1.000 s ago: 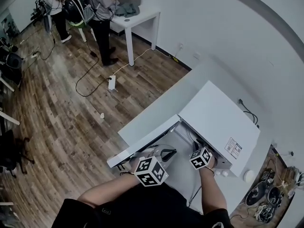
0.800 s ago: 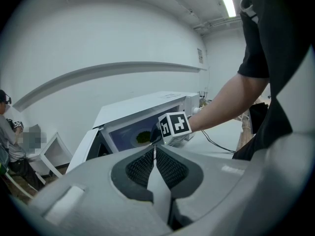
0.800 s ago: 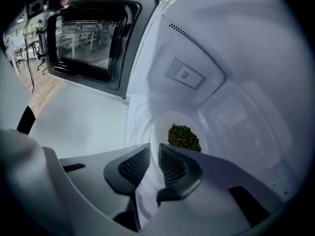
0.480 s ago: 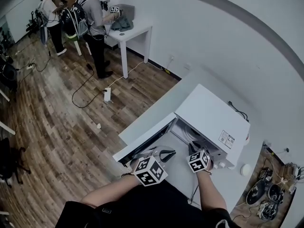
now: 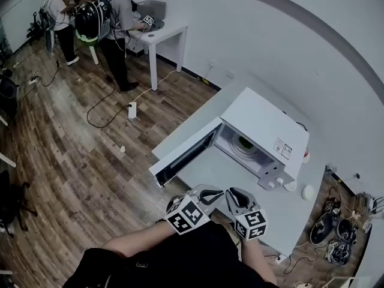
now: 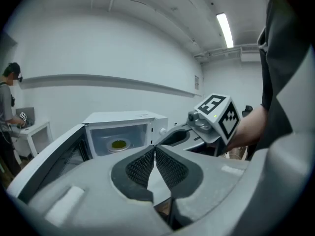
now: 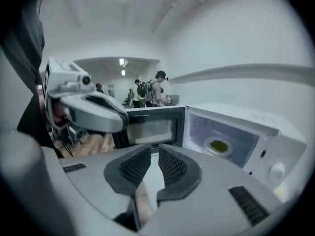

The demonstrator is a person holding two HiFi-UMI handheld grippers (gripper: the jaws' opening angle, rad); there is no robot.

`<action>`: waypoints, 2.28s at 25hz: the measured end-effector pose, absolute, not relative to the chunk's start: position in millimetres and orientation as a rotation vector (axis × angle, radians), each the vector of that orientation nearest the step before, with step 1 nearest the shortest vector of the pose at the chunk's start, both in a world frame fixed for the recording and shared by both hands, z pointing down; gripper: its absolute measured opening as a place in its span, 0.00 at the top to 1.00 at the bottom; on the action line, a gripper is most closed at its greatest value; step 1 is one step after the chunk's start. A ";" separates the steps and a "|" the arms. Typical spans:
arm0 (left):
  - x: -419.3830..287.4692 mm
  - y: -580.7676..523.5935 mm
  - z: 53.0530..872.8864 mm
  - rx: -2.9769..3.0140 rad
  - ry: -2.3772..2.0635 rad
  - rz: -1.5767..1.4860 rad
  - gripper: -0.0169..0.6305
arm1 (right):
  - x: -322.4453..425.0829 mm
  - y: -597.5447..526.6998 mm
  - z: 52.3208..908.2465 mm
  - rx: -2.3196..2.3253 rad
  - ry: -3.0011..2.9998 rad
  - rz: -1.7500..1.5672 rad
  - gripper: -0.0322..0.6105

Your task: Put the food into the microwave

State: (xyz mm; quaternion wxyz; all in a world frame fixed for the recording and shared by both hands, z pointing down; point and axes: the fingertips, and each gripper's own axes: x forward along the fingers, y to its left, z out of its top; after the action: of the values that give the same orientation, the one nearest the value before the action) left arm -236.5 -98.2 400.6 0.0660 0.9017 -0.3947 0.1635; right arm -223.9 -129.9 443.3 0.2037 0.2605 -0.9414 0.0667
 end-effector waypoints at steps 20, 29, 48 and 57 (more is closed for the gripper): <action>-152.4 -68.5 309.5 2.659 -1.314 0.155 0.94 | -88.3 -53.1 291.6 0.778 -3.110 0.457 0.93; -126.2 -55.5 285.1 2.763 -1.358 0.160 0.94 | -61.9 -40.5 288.0 0.811 -3.081 0.354 0.93; -118.9 -36.5 268.5 2.842 -1.298 0.168 0.94 | -43.9 -22.1 258.4 0.904 -3.114 0.214 0.93; -120.8 -37.1 273.9 2.827 -1.313 0.179 0.94 | -48.2 -29.2 271.5 0.866 -3.104 0.264 0.93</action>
State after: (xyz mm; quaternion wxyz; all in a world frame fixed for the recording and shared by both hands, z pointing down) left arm -120.8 -37.1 273.9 0.0095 0.9054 -0.4206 0.0572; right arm -48.2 -29.2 271.5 -0.0461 0.2675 -0.9590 0.0816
